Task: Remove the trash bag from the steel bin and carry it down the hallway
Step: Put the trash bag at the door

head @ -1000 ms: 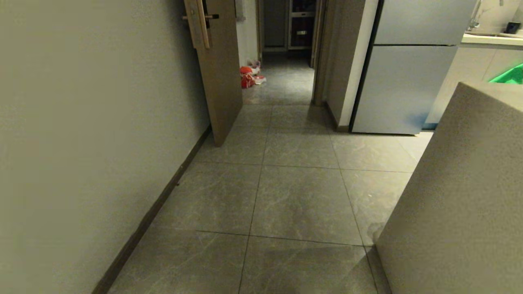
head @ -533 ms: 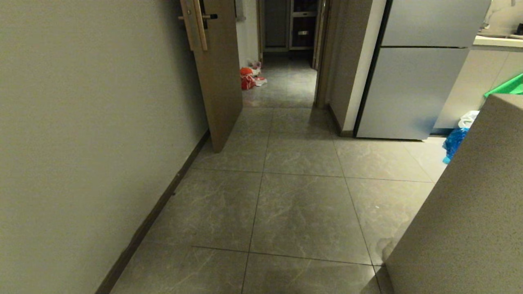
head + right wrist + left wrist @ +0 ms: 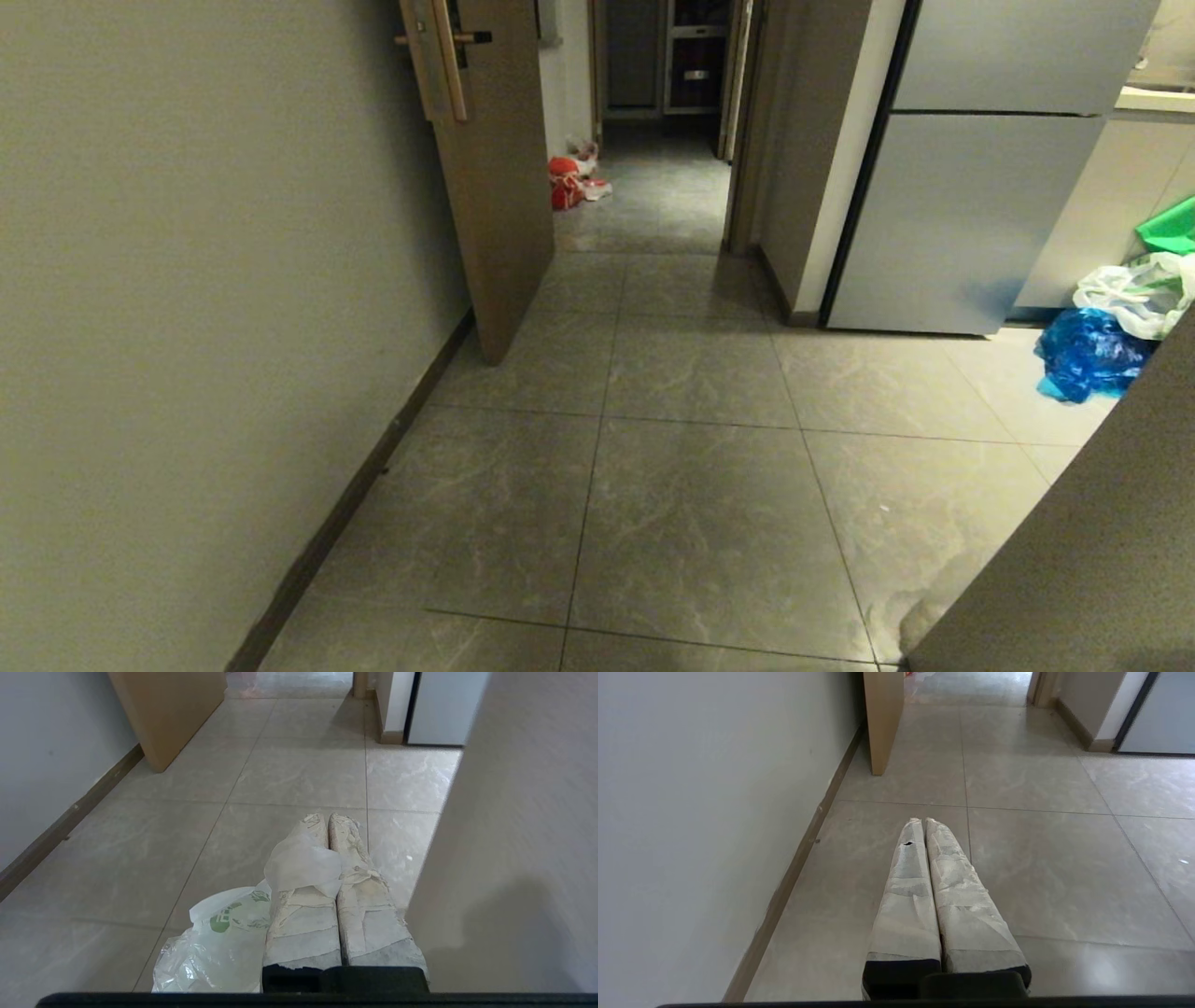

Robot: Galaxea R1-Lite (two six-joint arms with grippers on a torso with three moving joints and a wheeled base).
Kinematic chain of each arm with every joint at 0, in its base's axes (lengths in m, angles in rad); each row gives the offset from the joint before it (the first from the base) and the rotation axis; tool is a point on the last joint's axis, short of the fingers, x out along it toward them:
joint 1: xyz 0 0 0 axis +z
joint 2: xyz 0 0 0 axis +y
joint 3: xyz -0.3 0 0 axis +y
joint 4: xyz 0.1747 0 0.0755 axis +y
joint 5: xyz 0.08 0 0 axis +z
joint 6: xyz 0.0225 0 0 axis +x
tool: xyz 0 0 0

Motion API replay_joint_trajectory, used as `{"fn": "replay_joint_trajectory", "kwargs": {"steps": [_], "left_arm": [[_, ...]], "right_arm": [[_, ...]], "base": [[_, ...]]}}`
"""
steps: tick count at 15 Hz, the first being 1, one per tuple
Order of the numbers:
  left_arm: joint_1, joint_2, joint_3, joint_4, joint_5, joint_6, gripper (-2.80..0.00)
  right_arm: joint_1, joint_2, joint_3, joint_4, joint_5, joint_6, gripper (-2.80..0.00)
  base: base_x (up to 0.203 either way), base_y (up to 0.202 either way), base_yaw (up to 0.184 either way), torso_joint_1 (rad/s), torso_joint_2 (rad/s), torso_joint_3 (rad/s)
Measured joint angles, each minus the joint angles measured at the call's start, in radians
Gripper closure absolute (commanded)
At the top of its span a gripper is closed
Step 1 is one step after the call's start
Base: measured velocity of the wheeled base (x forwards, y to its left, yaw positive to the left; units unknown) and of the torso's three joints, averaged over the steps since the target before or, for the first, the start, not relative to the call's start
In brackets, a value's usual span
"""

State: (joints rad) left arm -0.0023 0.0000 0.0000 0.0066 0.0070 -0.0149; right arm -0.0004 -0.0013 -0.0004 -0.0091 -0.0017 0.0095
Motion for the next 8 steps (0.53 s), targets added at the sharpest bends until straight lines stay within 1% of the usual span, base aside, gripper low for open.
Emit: {"fn": "replay_joint_trajectory", "kwargs": {"steps": [8], "left_arm": [[0.000, 0.000, 0.000, -0.001, 0.001, -0.001, 0.00]], "right_arm": [[0.000, 0.000, 0.000, 0.000, 0.000, 0.000, 0.00]], "base": [[0.191, 0.000, 0.001, 0.002, 0.00, 0.001]]}}
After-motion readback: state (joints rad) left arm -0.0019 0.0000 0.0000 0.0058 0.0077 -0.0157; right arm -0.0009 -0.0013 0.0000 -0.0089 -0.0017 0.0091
